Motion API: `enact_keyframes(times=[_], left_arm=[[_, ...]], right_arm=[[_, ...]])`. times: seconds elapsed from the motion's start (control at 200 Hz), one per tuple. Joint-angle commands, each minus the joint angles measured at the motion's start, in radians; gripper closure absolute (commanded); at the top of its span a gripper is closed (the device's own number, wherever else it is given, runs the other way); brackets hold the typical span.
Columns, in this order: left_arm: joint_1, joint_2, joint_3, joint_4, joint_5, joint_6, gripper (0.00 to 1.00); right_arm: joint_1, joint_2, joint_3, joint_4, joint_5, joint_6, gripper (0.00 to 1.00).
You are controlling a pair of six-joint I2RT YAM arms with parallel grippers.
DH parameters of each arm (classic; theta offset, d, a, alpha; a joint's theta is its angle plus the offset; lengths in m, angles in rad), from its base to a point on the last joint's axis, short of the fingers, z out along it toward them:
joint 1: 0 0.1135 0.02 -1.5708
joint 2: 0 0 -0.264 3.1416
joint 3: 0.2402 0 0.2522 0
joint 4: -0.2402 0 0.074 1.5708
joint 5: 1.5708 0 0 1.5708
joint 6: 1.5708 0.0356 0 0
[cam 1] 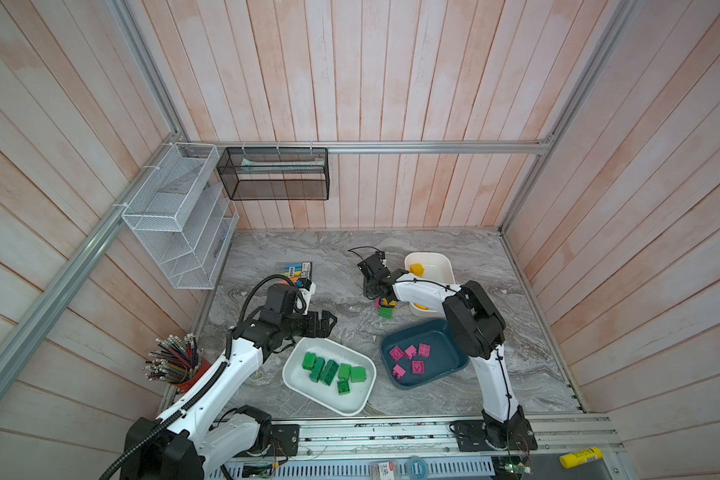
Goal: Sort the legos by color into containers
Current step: 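Lift the green brick from the pile with the right gripper, then carry the green brick with the right gripper into the near white tray and release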
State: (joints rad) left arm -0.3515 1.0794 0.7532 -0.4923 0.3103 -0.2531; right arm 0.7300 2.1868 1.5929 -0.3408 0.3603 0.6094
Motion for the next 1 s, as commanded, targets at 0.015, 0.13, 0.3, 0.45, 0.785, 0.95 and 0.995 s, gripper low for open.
enact_keyframes(times=[0.015, 0.13, 0.3, 0.45, 0.785, 0.95, 0.995], left_arm=[[0.006, 0.008, -0.013, 0.008, 0.018, 0.022, 0.0], [0.007, 0.008, -0.014, 0.008, 0.018, 0.024, 0.0], [0.006, 0.011, -0.013, 0.006, 0.016, 0.024, 0.0], [0.007, 0.013, -0.008, 0.009, 0.016, 0.022, 0.0], [0.017, -0.003, 0.02, 0.016, -0.029, 0.002, 0.0], [0.037, 0.017, 0.046, 0.012, -0.028, 0.008, 0.0], [0.046, 0.019, 0.05, 0.017, -0.026, 0.009, 0.0]], right_arm=[[0.014, 0.028, 0.028, -0.075, 0.065, -0.026, 0.68], [0.021, 0.037, 0.035, -0.085, 0.075, -0.039, 0.69], [0.023, 0.01, 0.041, -0.092, 0.094, -0.045, 0.74], [0.022, -0.053, 0.031, -0.086, 0.101, -0.062, 0.74], [0.053, -0.339, -0.153, 0.026, -0.143, -0.202, 0.73], [0.133, -0.538, -0.352, 0.117, -0.419, -0.367, 0.7], [0.158, -0.587, -0.407, 0.139, -0.492, -0.408, 0.7]])
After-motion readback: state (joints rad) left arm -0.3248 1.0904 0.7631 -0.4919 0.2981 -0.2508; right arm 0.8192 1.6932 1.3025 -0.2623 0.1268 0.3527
